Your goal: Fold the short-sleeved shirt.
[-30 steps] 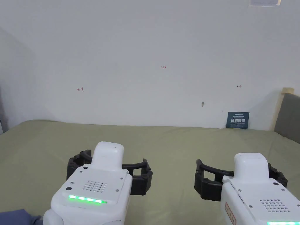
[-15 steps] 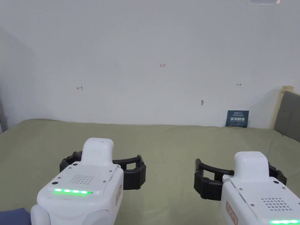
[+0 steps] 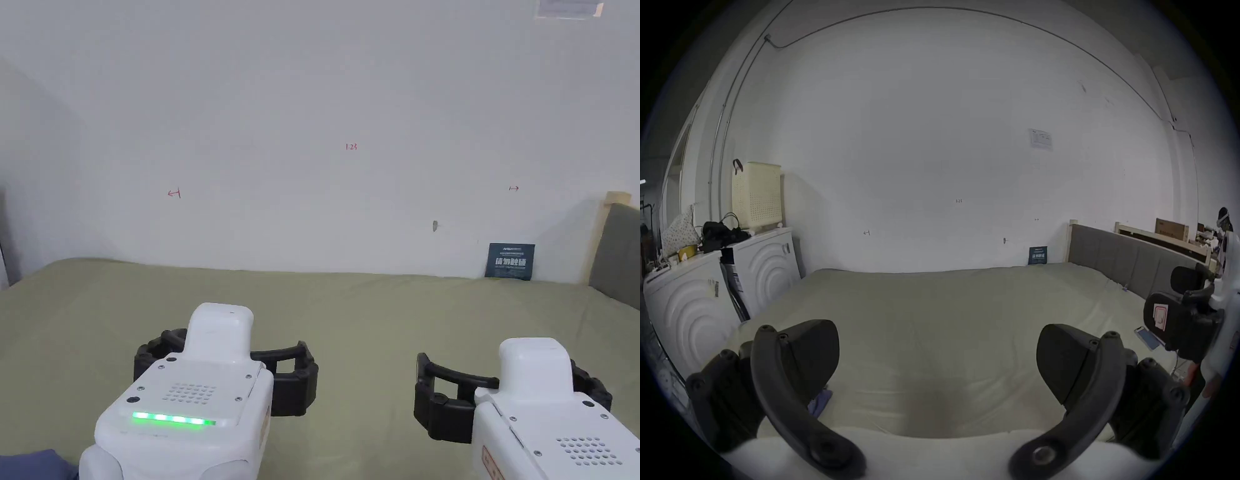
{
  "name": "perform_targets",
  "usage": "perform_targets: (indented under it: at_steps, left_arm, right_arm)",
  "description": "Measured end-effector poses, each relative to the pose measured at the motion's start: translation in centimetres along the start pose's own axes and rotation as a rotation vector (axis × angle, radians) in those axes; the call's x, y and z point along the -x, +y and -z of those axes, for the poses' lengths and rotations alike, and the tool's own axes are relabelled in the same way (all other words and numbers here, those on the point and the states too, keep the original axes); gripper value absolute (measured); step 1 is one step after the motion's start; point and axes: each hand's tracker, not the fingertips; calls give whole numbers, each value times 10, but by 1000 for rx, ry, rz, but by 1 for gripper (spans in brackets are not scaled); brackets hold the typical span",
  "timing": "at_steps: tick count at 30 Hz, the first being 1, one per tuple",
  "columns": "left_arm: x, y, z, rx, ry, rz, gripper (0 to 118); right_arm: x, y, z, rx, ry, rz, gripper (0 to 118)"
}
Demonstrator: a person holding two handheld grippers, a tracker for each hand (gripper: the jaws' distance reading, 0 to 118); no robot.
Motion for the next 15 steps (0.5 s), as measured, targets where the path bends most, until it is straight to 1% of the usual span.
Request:
perform_targets:
  at_steps: [3,5,7,9,15]
  left_arm:
    - [0,-1,0,-5,9,3,118]
    - [3,0,-1,10,-24,-4,118]
    - [0,0,-2,-9,2,8,118]
    - [-3,2,-4,-56,54,65,118]
    - [1,6,-5,-30,-37,17,118]
  right_arm:
    - [0,1,0,1,4,2,118]
    - [0,2,0,-1,6,0,118]
    - [1,2,-1,-4,8,-4,118]
    - [1,3,0,-5,12,-4,118]
    - [1,5,1,-8,14,4,118]
